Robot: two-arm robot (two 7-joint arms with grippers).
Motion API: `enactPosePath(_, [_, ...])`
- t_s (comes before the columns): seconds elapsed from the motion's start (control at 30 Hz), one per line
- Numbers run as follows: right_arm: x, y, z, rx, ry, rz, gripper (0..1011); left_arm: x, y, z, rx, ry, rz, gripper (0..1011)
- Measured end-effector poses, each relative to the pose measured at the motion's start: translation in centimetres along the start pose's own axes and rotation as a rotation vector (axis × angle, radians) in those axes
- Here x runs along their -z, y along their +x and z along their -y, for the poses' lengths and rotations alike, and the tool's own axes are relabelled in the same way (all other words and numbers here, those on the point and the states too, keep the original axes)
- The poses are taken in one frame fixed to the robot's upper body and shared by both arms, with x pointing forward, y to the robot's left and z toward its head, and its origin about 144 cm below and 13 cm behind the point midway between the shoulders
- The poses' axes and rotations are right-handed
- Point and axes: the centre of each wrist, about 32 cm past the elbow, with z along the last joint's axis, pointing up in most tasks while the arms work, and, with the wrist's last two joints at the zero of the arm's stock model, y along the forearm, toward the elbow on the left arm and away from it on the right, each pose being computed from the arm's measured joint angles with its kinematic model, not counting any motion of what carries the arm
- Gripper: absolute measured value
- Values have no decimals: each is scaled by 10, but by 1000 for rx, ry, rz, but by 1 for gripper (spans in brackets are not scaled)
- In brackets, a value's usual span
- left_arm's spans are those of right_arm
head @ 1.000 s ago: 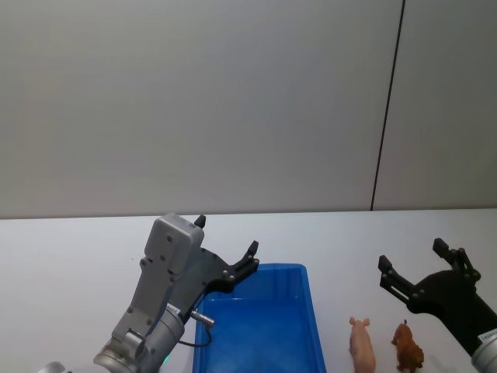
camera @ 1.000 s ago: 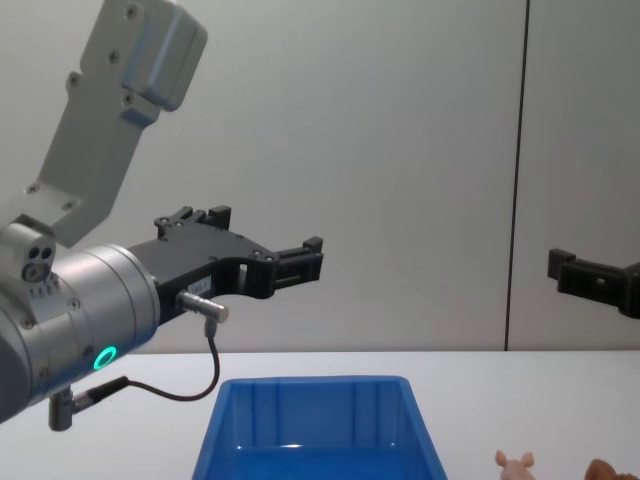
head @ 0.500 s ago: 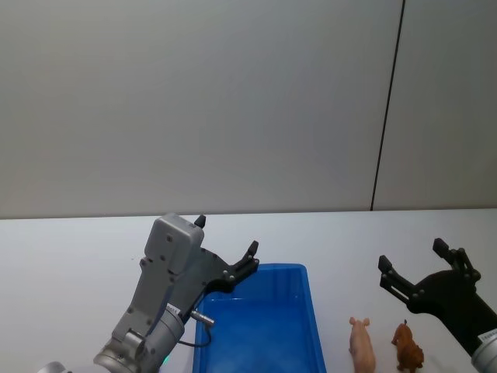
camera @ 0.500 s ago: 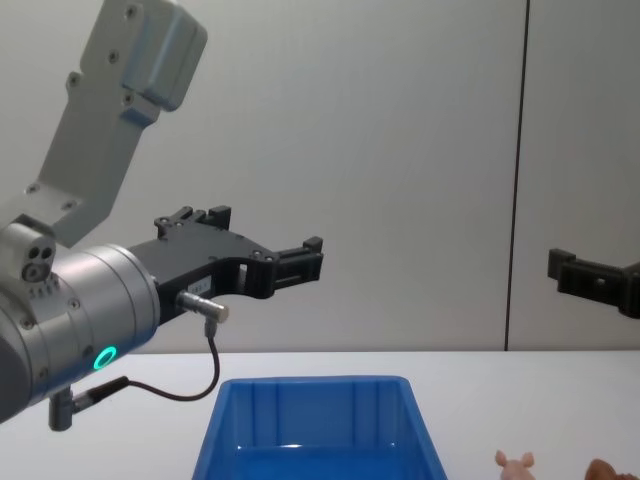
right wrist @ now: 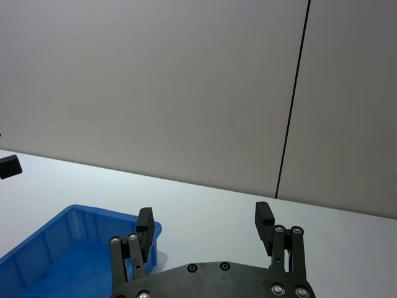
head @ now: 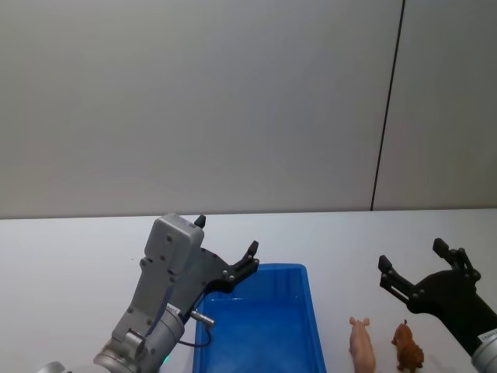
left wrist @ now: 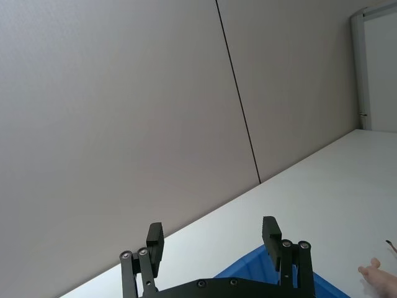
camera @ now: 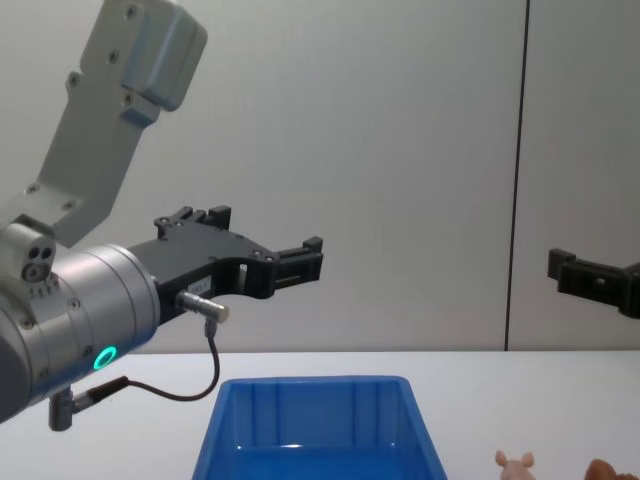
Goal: Pick up the two dolls from the table and place them into the box.
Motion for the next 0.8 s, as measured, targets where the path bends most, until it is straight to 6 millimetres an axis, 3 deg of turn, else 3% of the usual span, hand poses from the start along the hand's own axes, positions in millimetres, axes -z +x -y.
enactPosePath(0.37, [-2,3,6,15,-3,0,1001,0,0,0,0,0,0,1001])
enactPosePath(0.8, [0,7,26,60,-99,-15,1001,0,0,0,0,0,0,1001])
